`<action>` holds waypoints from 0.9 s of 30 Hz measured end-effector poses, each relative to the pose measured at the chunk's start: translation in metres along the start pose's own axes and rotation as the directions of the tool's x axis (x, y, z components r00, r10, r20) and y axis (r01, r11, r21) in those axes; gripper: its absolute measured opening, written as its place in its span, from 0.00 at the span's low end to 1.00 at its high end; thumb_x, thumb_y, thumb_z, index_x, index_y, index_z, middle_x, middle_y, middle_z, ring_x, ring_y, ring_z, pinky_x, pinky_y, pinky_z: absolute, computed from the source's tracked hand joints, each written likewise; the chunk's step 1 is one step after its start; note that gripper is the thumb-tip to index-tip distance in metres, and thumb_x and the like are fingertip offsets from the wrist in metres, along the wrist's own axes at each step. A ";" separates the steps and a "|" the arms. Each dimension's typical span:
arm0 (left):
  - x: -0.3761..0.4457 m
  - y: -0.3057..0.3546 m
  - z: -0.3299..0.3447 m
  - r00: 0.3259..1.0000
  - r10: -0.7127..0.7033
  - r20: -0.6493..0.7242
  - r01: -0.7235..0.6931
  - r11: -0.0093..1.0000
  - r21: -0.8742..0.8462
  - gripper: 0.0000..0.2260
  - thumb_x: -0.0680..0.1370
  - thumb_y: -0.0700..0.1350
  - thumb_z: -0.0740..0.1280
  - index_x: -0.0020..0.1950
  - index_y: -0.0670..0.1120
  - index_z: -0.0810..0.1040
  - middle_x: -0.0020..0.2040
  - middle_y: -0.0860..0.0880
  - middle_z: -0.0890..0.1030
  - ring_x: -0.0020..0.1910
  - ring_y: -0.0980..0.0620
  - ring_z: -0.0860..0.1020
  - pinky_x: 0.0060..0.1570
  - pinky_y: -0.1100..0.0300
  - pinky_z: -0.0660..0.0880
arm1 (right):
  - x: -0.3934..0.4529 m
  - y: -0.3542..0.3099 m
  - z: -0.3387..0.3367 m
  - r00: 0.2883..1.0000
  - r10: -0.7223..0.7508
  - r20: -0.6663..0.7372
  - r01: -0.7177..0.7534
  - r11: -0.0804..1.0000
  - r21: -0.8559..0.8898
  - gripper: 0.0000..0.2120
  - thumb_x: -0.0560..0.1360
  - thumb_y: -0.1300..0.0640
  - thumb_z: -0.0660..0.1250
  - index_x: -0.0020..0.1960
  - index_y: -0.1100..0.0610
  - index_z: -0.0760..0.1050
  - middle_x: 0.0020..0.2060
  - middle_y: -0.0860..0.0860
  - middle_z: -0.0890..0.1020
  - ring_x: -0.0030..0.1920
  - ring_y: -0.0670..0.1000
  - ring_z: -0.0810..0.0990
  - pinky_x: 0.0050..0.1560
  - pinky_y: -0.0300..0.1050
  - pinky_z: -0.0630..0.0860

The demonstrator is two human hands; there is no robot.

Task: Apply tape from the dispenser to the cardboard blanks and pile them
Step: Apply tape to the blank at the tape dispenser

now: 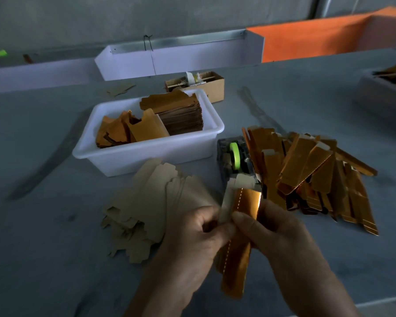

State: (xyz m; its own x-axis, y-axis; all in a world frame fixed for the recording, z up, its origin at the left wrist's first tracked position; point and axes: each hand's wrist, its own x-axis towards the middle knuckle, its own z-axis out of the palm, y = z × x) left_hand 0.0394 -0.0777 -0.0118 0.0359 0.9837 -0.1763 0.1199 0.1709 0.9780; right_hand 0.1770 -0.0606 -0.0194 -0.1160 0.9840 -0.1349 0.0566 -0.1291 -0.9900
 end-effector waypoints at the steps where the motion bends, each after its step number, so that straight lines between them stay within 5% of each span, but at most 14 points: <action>1: 0.002 -0.001 0.001 1.000 -0.008 -0.029 0.008 1.000 0.013 0.04 0.71 0.51 0.70 0.44 0.56 0.82 0.38 0.55 0.85 0.39 0.59 0.83 0.40 0.63 0.75 | 0.000 -0.001 0.001 0.999 0.035 0.032 -0.037 0.997 0.064 0.08 0.67 0.52 0.71 0.45 0.53 0.81 0.41 0.54 0.84 0.46 0.53 0.83 0.55 0.57 0.77; 4: 0.003 -0.003 0.003 0.992 -0.027 -0.122 0.027 1.000 0.002 0.02 0.73 0.46 0.71 0.43 0.53 0.81 0.38 0.53 0.85 0.39 0.57 0.83 0.40 0.61 0.76 | 0.002 0.001 0.002 0.998 0.062 0.006 -0.063 0.986 0.153 0.05 0.71 0.62 0.69 0.44 0.55 0.82 0.41 0.57 0.84 0.47 0.57 0.83 0.55 0.59 0.77; 9: 0.000 -0.006 0.010 0.976 -0.004 -0.217 0.004 1.000 0.004 0.06 0.73 0.46 0.71 0.44 0.59 0.83 0.37 0.51 0.85 0.37 0.51 0.84 0.39 0.51 0.81 | 0.005 0.002 0.004 0.997 0.056 -0.062 -0.045 0.984 0.171 0.04 0.71 0.61 0.70 0.42 0.53 0.82 0.39 0.58 0.83 0.47 0.61 0.81 0.55 0.61 0.77; 14: -0.001 -0.009 0.022 0.884 0.249 -0.396 -0.112 0.934 0.339 0.09 0.72 0.47 0.73 0.51 0.56 0.82 0.39 0.53 0.82 0.39 0.52 0.81 0.39 0.49 0.80 | 0.007 0.007 0.007 0.989 0.075 -0.128 -0.053 0.984 0.169 0.03 0.70 0.60 0.70 0.41 0.54 0.82 0.40 0.61 0.83 0.47 0.63 0.80 0.53 0.64 0.76; 17: -0.001 -0.008 0.030 0.835 0.486 -0.260 -0.136 0.639 0.757 0.14 0.64 0.41 0.79 0.49 0.49 0.85 0.36 0.49 0.79 0.35 0.48 0.80 0.31 0.55 0.78 | 0.006 0.008 0.007 0.989 0.082 -0.123 -0.057 0.979 0.195 0.04 0.70 0.61 0.70 0.41 0.54 0.82 0.39 0.58 0.83 0.46 0.60 0.82 0.51 0.57 0.79; 21: -0.007 -0.010 0.048 0.838 0.514 -0.182 -0.045 0.398 0.916 0.28 0.51 0.38 0.81 0.50 0.42 0.85 0.36 0.46 0.78 0.29 0.48 0.78 0.20 0.61 0.69 | 0.005 0.007 0.007 0.990 0.092 -0.105 -0.069 0.975 0.210 0.03 0.71 0.59 0.70 0.41 0.55 0.82 0.38 0.56 0.84 0.43 0.54 0.83 0.45 0.49 0.80; 25: -0.006 -0.012 0.056 0.882 0.449 -0.142 -0.168 0.581 0.796 0.12 0.70 0.47 0.61 0.51 0.47 0.75 0.41 0.56 0.73 0.31 0.55 0.79 0.22 0.69 0.70 | 0.000 0.004 0.006 0.993 0.098 -0.067 -0.083 0.979 0.188 0.10 0.71 0.49 0.67 0.40 0.56 0.81 0.35 0.54 0.83 0.39 0.50 0.83 0.36 0.38 0.79; 27: -0.006 -0.008 0.060 0.925 0.335 -0.181 -0.076 0.629 0.773 0.18 0.72 0.58 0.57 0.55 0.49 0.72 0.45 0.56 0.69 0.40 0.56 0.77 0.27 0.75 0.64 | -0.001 0.006 0.004 0.993 0.100 -0.065 -0.093 0.991 0.098 0.15 0.66 0.44 0.68 0.39 0.56 0.80 0.34 0.54 0.82 0.38 0.51 0.83 0.37 0.42 0.79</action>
State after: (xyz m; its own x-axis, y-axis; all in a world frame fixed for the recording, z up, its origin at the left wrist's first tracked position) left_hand 0.0977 -0.0886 -0.0249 -0.1061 0.9771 0.1844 0.8400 -0.0112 0.5425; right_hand 0.1732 -0.0629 -0.0250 -0.0451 0.9721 -0.2302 -0.0301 -0.2316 -0.9723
